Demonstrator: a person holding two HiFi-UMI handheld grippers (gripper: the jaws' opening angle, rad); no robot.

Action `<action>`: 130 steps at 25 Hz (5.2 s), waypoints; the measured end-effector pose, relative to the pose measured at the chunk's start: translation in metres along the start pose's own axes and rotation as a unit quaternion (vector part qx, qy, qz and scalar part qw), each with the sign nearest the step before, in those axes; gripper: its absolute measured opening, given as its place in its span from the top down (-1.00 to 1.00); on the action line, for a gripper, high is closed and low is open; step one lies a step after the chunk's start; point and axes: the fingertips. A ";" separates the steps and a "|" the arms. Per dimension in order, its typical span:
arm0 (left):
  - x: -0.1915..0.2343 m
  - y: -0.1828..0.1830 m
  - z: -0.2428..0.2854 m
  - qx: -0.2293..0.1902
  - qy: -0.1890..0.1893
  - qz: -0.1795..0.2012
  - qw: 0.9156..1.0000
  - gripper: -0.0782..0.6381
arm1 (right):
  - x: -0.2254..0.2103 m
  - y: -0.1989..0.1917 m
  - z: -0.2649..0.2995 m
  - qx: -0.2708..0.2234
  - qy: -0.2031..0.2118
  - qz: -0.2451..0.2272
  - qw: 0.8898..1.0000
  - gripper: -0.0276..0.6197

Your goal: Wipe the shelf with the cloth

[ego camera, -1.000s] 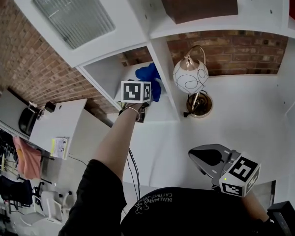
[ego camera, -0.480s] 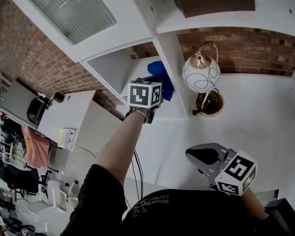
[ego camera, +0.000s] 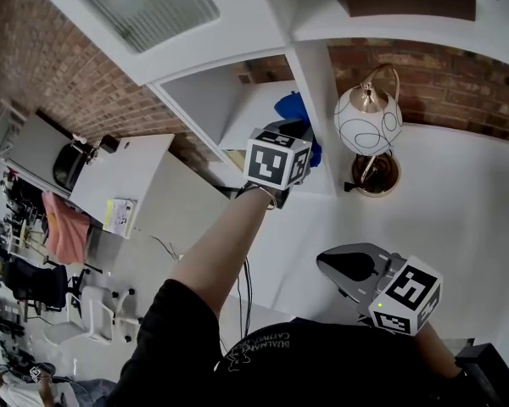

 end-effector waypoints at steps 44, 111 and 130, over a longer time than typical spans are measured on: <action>0.079 -0.034 -0.020 0.086 0.119 0.060 0.987 0.73 | -0.013 -0.003 -0.008 -0.008 -0.040 0.008 0.999 0.89; 0.006 -0.008 -0.015 -0.022 0.084 0.047 0.995 0.72 | 0.004 0.018 -0.048 -0.018 -0.113 -0.016 0.993 0.89; 0.160 -0.058 -0.110 -0.019 0.278 -0.024 0.960 0.70 | 0.008 0.006 -0.041 0.000 -0.085 -0.015 0.996 0.89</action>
Point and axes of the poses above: the fingertips, and each gripper's own axes: z forward along the fingers, x to its left, y out of its top, and after that the axes turned 3 degrees about z, right-handed
